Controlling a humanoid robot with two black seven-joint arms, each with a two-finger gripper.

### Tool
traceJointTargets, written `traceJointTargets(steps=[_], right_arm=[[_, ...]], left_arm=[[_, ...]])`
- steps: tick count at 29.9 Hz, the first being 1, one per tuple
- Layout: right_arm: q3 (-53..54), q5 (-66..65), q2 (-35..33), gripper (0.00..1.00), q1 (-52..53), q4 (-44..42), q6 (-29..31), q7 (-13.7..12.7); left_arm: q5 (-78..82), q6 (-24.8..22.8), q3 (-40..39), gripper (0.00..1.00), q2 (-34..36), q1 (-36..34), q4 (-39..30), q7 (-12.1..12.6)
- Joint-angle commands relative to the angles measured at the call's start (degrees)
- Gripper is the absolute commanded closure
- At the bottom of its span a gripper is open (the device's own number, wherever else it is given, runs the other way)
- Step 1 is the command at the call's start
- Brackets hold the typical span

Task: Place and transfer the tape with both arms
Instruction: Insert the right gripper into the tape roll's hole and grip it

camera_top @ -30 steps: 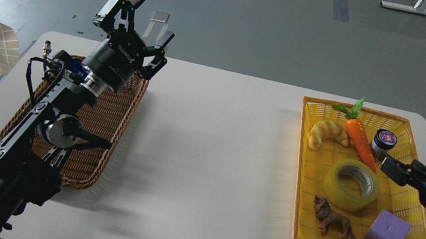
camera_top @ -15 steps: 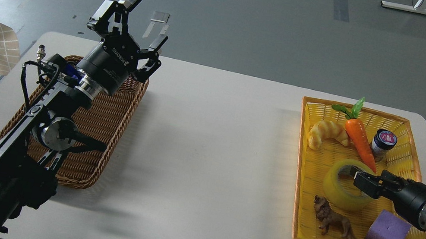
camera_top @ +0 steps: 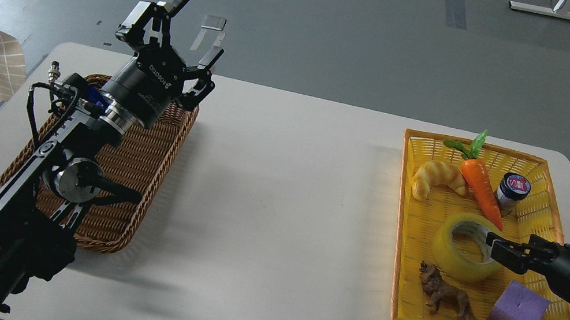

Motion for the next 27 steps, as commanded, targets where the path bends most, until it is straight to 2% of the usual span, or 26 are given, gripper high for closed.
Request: traceJointTargets(steps=[1,12,24,27], right_arm=[[-0.63,0.00,0.29,0.15,1.04,-0.51,0.34,0.02],[-2.21,0.00,2.40,0.29,4.12,-4.20,0.57,-0.15],[-3.18,0.00,4.33,0.30,4.21,-6.48,0.57,-0.42],[-3.44,0.00,4.59,0.37,4.21,-6.48,0.57,-0.42]], left_arm=[[0.00,0.10,-0.04,0.02,-0.19,0.27,-0.52,-0.08],[-0.08,0.01,-0.04,0.02,-0.10,0.71,-0.69,-0.08],[-0.08,0.10,-0.21,0.02,-0.28,0.71,-0.78,-0.08],[-0.08,0.01,-0.21,0.02,-0.28,0.80,-0.78,-0.17]])
